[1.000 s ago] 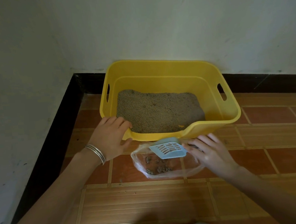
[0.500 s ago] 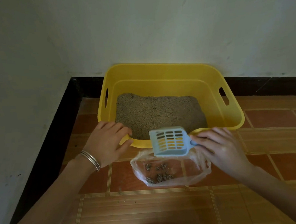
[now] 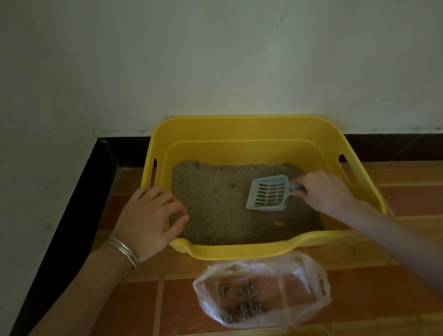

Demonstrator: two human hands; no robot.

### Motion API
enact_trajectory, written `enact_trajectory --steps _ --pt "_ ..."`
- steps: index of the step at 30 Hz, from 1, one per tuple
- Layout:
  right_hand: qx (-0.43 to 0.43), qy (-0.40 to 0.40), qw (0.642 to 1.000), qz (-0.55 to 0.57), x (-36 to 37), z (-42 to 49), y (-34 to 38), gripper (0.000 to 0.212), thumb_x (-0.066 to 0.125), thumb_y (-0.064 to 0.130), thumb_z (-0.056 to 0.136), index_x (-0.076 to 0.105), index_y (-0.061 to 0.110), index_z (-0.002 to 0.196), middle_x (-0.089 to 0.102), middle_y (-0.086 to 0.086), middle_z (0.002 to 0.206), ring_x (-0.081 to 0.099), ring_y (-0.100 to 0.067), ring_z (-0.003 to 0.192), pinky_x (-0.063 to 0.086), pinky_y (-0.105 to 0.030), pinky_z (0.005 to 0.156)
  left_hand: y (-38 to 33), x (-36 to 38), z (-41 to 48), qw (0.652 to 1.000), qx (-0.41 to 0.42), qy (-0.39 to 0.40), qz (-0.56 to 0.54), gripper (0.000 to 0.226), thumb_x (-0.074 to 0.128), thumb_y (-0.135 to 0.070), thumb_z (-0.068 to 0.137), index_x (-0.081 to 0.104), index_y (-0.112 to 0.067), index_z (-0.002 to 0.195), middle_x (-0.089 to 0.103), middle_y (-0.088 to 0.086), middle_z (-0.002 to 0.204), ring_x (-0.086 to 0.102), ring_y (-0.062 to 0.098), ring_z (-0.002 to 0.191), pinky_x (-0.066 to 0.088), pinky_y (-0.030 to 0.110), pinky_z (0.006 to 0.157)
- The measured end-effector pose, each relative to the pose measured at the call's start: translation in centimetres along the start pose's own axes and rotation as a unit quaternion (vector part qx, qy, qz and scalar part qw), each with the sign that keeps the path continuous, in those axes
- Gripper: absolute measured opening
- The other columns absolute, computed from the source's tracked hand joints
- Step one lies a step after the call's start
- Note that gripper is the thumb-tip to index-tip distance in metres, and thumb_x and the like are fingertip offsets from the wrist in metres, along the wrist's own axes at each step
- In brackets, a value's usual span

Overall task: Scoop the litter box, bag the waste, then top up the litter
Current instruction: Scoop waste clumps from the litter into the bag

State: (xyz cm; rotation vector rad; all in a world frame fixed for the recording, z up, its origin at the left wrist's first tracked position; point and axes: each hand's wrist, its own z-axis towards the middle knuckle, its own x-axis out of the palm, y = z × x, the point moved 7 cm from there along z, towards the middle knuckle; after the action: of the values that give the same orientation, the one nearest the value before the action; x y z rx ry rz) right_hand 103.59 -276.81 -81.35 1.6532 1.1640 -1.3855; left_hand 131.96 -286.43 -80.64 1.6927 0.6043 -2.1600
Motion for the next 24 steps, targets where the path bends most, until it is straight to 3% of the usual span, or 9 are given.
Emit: enact_trajectory --steps 5,13,18,24 --pt "0.003 0.034 0.999 0.001 2.1 4.1 1.0 0.026 0.052 0.028 0.093 0.064 0.019 0.114 0.064 -0.004 0.097 0.060 -0.020 0.084 0.047 -0.030 0.062 -0.3 -0.1 -0.2 1.000 0.006 -0.002 -0.010 0.031 0.040 -0.044 0.083 0.069 -0.032 0.082 0.064 -0.015 0.085 0.054 0.014 0.093 0.026 0.031 0.091" --pt "0.011 0.076 0.993 0.088 4.0 8.7 3.4 0.022 0.060 0.021 0.089 0.067 0.013 0.108 0.064 -0.004 0.080 0.058 -0.015 0.066 0.049 -0.030 0.061 -0.4 0.1 -0.1 0.999 0.020 0.014 -0.049 0.025 0.047 -0.042 0.076 0.070 -0.033 0.082 0.064 -0.018 0.086 0.055 0.010 0.094 0.026 0.031 0.098" --pt "-0.037 0.069 0.989 0.129 3.8 11.7 6.4 0.025 0.063 0.018 0.086 0.066 0.014 0.111 0.068 -0.006 0.100 0.062 -0.019 0.089 0.053 -0.037 0.080 -0.5 0.4 -0.1 0.996 0.018 0.050 -0.069 0.020 0.051 -0.040 0.073 0.069 -0.036 0.079 0.063 -0.019 0.085 0.057 0.010 0.095 0.027 0.033 0.102" --pt "-0.099 0.065 0.977 0.179 4.4 12.9 10.7 0.031 0.061 0.017 0.087 0.061 0.009 0.117 0.066 -0.006 0.108 0.062 -0.019 0.095 0.051 -0.038 0.087 -0.5 0.3 -0.1 0.995 0.021 0.059 -0.079 0.017 0.052 -0.042 0.072 0.068 -0.037 0.074 0.062 -0.022 0.084 0.054 0.006 0.096 0.025 0.032 0.104"
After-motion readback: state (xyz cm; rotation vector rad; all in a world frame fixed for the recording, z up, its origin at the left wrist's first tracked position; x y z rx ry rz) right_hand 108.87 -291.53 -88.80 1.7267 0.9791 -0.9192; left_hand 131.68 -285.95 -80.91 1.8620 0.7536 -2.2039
